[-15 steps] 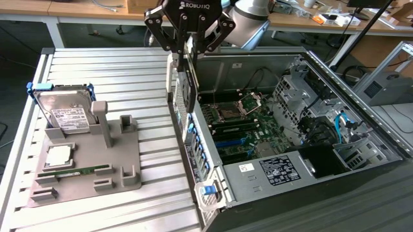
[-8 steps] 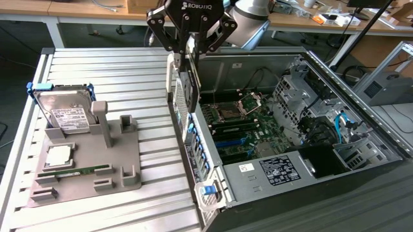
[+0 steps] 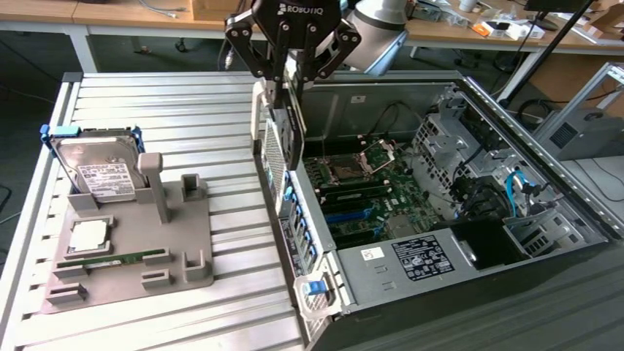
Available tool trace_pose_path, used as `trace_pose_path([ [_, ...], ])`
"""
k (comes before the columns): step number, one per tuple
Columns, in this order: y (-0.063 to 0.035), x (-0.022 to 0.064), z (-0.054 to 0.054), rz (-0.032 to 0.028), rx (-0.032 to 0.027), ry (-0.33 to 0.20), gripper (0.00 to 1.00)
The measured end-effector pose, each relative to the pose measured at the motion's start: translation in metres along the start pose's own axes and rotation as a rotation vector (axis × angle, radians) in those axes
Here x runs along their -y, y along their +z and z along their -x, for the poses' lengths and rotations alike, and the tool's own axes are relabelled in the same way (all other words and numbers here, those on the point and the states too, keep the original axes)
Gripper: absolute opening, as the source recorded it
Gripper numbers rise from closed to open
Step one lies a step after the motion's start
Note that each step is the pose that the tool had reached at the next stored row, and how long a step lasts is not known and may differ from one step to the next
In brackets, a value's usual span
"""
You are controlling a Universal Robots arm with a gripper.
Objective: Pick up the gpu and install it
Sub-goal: 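Pick up the gpu and move the gpu toward the slot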
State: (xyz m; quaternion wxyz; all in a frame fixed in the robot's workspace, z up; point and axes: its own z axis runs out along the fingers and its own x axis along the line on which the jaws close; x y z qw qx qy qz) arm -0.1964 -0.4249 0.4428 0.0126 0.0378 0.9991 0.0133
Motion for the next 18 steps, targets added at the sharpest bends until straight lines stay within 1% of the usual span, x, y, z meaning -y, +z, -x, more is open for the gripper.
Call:
trace_pose_path([
  [18,0.0009,-0.0006,0.0074,-0.0001,-0.0001,0.0,0.27],
])
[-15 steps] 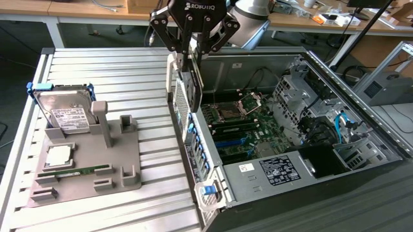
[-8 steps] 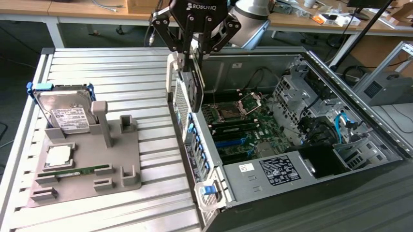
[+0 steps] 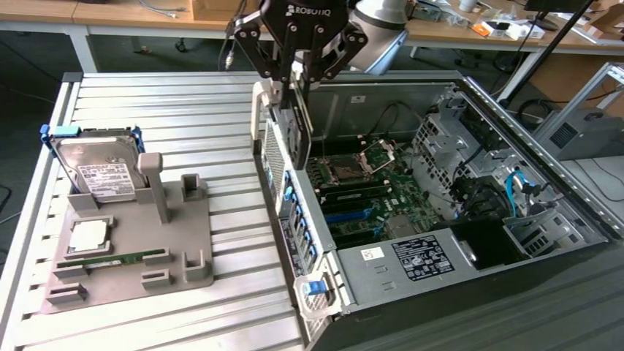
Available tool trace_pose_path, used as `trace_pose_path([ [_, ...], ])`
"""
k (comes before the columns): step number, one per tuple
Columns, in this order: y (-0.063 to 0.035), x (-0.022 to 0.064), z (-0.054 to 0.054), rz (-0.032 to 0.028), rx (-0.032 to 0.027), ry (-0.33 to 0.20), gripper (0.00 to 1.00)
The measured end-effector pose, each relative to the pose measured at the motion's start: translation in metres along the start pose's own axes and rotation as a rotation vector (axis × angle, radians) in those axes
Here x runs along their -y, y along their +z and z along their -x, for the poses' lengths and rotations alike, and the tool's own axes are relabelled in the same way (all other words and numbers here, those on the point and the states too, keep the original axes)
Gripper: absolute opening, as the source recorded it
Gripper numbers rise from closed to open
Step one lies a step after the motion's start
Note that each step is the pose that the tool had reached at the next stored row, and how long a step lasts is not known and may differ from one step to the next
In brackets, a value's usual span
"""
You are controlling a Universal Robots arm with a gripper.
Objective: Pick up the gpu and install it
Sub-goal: 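Pick up the gpu and move the gpu toward the slot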
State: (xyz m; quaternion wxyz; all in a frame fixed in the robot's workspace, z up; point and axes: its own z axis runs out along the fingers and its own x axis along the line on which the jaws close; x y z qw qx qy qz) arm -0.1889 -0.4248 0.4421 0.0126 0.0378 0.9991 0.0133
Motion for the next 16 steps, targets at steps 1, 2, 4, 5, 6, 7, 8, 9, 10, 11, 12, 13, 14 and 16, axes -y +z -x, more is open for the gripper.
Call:
trace_pose_path([
  [1,0.0001,0.0,0.0003,0.0,0.0,0.0,0.27],
  [2,0.0001,0.0,0.0007,0.0,0.0,0.0,0.27],
  [4,0.0002,-0.0001,0.0016,0.0,0.0,0.0,0.27],
  [5,0.0003,-0.0001,0.002,0.0,0.0,0.0,0.27],
  [6,0.0003,-0.0002,0.0024,0.0001,0.0001,0.0,0.27],
  [7,0.0004,-0.0002,0.0027,0.0001,0.0001,0.0,0.27],
  [8,0.0004,-0.0002,0.0033,0.0,0.0001,0.0,0.27],
  [9,0.0005,-0.0003,0.0036,0.0,0.0001,0.0,0.27],
  [10,0.0006,-0.0003,0.004,0.0001,0.0001,0.0,0.27],
  [11,0.0007,-0.0003,0.0045,0.0001,0.0001,0.0,0.27],
  [12,0.0007,-0.0003,0.005,0.0001,0.0001,0.0,0.27],
  [13,0.0008,-0.0004,0.0055,0.0,0.0,0.0,0.27],
  [14,0.0009,-0.0004,0.006,0.0,0.0001,0.0,0.27],
  [16,0.0011,-0.0005,0.007,0.0,0.0001,0.0,0.27],
])
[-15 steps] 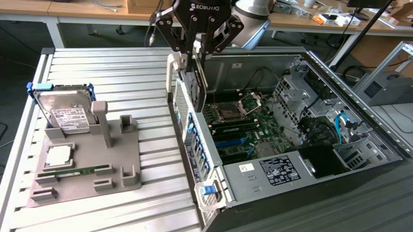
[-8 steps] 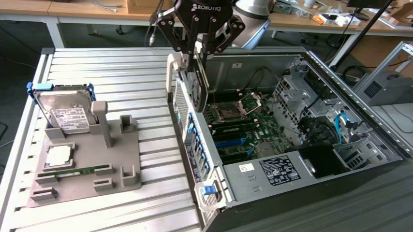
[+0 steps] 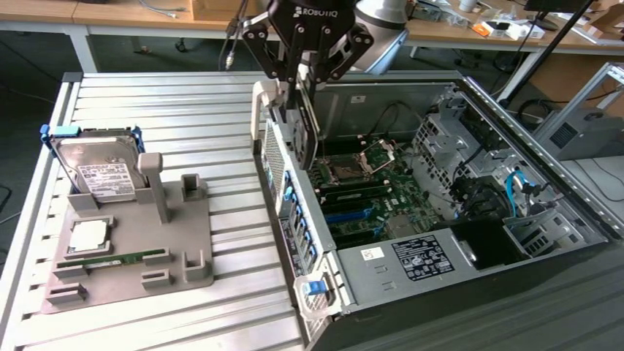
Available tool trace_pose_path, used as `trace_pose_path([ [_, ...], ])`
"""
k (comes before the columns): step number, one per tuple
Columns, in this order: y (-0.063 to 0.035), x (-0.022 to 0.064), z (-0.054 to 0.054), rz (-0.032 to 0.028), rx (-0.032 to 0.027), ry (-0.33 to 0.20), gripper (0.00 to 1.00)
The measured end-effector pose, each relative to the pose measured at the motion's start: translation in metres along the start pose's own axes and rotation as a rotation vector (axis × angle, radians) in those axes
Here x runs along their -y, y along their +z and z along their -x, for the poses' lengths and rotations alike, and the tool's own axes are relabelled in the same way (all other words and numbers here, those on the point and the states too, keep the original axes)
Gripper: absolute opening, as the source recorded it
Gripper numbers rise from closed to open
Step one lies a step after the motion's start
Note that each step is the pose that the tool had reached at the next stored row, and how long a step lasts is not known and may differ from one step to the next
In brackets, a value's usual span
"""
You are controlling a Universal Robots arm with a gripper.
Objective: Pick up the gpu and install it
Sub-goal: 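Pick up the gpu and move the gpu toward the slot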
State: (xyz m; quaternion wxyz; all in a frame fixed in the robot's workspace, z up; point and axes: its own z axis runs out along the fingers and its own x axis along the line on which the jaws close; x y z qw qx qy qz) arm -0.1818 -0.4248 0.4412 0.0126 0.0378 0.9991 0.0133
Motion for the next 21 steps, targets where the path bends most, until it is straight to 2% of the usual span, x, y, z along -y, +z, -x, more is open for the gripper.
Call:
trace_pose_path([
  [21,0.0017,-0.0007,0.0095,0.0,0.0,0.0,0.27],
])
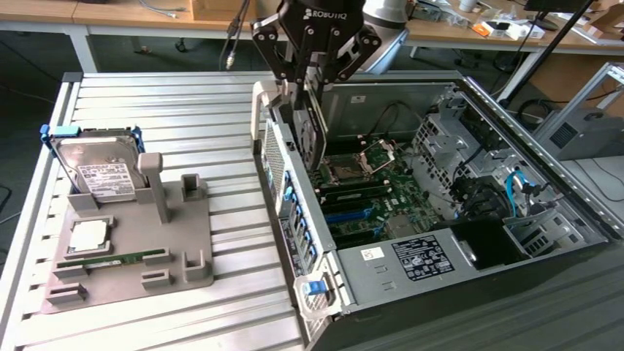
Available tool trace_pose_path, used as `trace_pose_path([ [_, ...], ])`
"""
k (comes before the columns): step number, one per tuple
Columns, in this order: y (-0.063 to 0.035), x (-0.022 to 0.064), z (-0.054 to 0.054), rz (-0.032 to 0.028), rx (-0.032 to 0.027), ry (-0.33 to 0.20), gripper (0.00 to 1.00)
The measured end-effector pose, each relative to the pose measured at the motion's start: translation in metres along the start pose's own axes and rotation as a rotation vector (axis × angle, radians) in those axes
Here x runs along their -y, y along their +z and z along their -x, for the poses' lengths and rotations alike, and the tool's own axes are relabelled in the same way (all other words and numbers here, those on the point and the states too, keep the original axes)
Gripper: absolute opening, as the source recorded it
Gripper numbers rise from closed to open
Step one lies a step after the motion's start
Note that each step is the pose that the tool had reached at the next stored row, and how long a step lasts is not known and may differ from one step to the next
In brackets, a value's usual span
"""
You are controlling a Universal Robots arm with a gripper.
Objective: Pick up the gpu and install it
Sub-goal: 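Pick up the gpu and move the gpu toward the slot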
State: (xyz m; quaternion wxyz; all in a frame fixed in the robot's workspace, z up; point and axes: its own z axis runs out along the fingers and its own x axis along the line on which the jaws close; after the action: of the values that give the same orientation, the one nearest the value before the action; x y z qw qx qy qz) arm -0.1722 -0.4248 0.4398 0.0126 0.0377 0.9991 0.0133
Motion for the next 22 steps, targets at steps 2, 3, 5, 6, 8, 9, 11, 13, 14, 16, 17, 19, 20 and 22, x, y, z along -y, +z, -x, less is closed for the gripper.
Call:
trace_pose_path([
  [2,0.0002,-0.0001,0.001,0.0,-0.0001,0.0,0.27],
  [3,0.0003,-0.0001,0.002,0.0001,0.0,0.0,0.27],
  [5,0.0005,-0.0002,0.003,0.0,0.0,0.0,0.27],
  [6,0.0006,-0.0002,0.003,0.0,0.0,0.0,0.27],
  [8,0.0007,-0.0003,0.004,0.0,0.0,0.0,0.27],
  [9,0.0008,-0.0004,0.005,-0.0001,-0.0001,0.0,0.27],
  [11,0.001,-0.0004,0.006,0.0,0.0,0.0,0.27],
  [13,0.0012,-0.0005,0.007,0.0,0.0,0.0,0.27],
  [14,0.0013,-0.0006,0.008,0.0,0.0,0.0,0.27],
  [16,0.0014,-0.0006,0.009,-0.0001,-0.0001,0.0,0.27],
  [17,0.0015,-0.0006,0.009,0.0,-0.0001,0.0,0.27],
  [19,0.0016,-0.0007,0.01,-0.0001,0.0,0.0,0.27],
  [20,0.0017,-0.0007,0.01,0.0,0.0,0.0,0.27],
  [22,0.0018,-0.0008,0.011,0.0,0.0,0.0,0.27],
])
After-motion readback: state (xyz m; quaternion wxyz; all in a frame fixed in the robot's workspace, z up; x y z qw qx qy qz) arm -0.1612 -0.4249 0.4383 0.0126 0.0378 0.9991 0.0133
